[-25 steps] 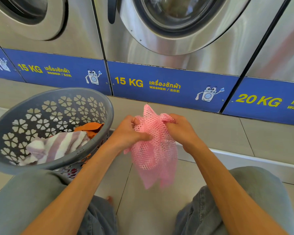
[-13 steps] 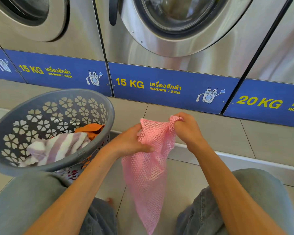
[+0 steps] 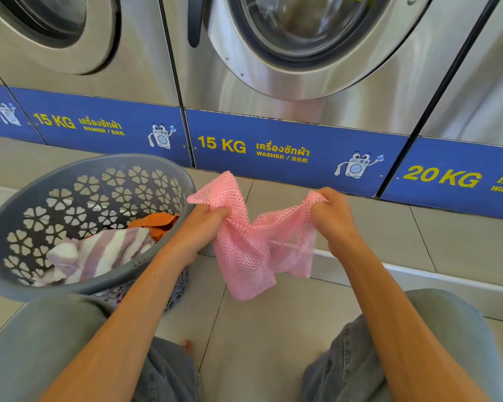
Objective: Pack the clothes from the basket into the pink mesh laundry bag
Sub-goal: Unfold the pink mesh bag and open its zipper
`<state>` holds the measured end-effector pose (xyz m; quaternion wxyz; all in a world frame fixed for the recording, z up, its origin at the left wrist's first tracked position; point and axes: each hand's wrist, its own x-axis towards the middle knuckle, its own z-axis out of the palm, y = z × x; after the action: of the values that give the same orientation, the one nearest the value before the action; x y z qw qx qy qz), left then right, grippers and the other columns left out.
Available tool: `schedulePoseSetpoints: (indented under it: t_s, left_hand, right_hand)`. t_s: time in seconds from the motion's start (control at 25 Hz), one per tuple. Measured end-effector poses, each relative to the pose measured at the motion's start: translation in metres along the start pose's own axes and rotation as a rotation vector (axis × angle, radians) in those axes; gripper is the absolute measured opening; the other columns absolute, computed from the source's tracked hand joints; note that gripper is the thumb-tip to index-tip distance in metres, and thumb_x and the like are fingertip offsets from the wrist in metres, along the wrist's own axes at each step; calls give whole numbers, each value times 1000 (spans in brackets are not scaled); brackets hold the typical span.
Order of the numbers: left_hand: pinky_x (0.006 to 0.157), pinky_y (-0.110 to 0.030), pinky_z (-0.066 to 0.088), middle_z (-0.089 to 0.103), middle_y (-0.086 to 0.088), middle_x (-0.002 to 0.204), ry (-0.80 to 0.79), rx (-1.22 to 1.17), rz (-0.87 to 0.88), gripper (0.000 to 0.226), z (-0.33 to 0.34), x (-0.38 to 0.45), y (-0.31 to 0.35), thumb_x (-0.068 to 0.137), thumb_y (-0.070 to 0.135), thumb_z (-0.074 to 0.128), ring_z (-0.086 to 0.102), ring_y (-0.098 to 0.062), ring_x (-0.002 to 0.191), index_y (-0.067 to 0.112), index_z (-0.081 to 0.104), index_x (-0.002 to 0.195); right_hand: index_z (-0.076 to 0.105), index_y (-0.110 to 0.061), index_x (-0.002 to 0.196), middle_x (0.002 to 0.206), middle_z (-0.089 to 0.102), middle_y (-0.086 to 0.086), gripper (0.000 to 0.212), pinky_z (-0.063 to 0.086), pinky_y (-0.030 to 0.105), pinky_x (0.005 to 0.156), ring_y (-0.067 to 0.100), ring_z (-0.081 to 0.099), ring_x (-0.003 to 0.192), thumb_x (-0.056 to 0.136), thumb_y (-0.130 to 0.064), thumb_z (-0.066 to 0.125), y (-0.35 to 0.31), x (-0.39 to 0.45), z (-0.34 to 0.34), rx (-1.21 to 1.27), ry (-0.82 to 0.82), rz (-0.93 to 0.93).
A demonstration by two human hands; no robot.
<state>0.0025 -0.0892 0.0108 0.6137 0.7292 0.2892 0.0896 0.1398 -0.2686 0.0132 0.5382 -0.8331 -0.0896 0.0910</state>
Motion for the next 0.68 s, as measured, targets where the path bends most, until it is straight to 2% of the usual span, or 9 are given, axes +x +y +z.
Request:
schedulePoseSetpoints:
  t_s: [0.12, 0.2, 0.28, 0.36, 0.44, 0.48, 0.56, 0.64, 0.68]
  left_hand:
    - [81, -30, 49, 69, 6, 107, 6, -48, 0, 23, 3, 1, 0, 98, 29, 57, 65, -13, 99, 17, 63, 116]
    - [89, -34, 53, 73, 3, 109, 3, -70, 4, 27, 4, 2, 0, 97, 30, 60, 68, -17, 102, 16, 66, 119]
    - [92, -40, 54, 74, 1, 109, 0, -84, -8, 28, 5, 3, -1, 95, 31, 63, 70, -19, 101, 15, 67, 118]
    - [91, -44, 56, 75, -2, 105, 8, -74, -29, 27, 8, 4, -3, 93, 32, 65, 71, -22, 97, 14, 68, 113]
    - [87, -47, 58, 76, -8, 102, 7, -82, -42, 26, 11, 3, -3, 92, 32, 67, 72, -27, 95, 11, 68, 107]
    - [84, -47, 58, 75, -11, 100, -2, -96, -42, 25, 12, 2, -3, 92, 33, 67, 72, -28, 93, 10, 67, 102]
    - [71, -40, 56, 72, -10, 87, 8, -82, -16, 24, 12, 3, -3, 92, 34, 68, 69, -24, 81, 11, 65, 89]
    - [64, -30, 49, 64, -2, 78, 46, -6, 24, 24, 8, 4, -4, 92, 34, 67, 60, -15, 74, 16, 59, 78]
    - [68, -29, 51, 65, 1, 83, 66, 23, 43, 20, 5, 6, -6, 92, 34, 67, 60, -12, 77, 18, 61, 80]
  right_hand:
    - [67, -13, 89, 85, 65, 3, 16, 46, 32, 67, 21, 60, 82, 89, -4, 54, 5, -3, 5, -148, -146, -17]
    - [68, -17, 103, 97, 65, 1, 25, 49, 32, 77, 22, 61, 94, 84, -3, 61, 8, -8, 7, -293, -248, -27]
    - [62, -21, 124, 110, 56, -3, 46, 44, 30, 85, 18, 55, 105, 81, -7, 71, 8, -16, 11, -404, -344, -34]
    - [58, -25, 131, 122, 54, -6, 58, 44, 32, 93, 16, 53, 117, 77, -16, 79, 4, -28, 21, -353, -506, -46]
    - [61, -26, 125, 124, 62, -7, 50, 48, 33, 95, 15, 58, 115, 79, -29, 80, 3, -37, 34, -256, -655, -56]
    - [63, -24, 118, 117, 66, -7, 41, 51, 30, 88, 14, 62, 106, 81, -34, 78, 3, -40, 40, -227, -675, -63]
    - [67, -21, 105, 100, 67, -7, 22, 47, 23, 70, 12, 63, 90, 89, -36, 71, 4, -41, 46, -260, -598, -104]
    - [71, -17, 92, 87, 67, -4, 18, 43, 21, 62, 15, 61, 82, 94, -33, 64, 5, -35, 43, -352, -432, -183]
    - [72, -16, 86, 82, 67, -3, 20, 43, 23, 60, 16, 61, 78, 95, -31, 63, 5, -32, 40, -365, -354, -207]
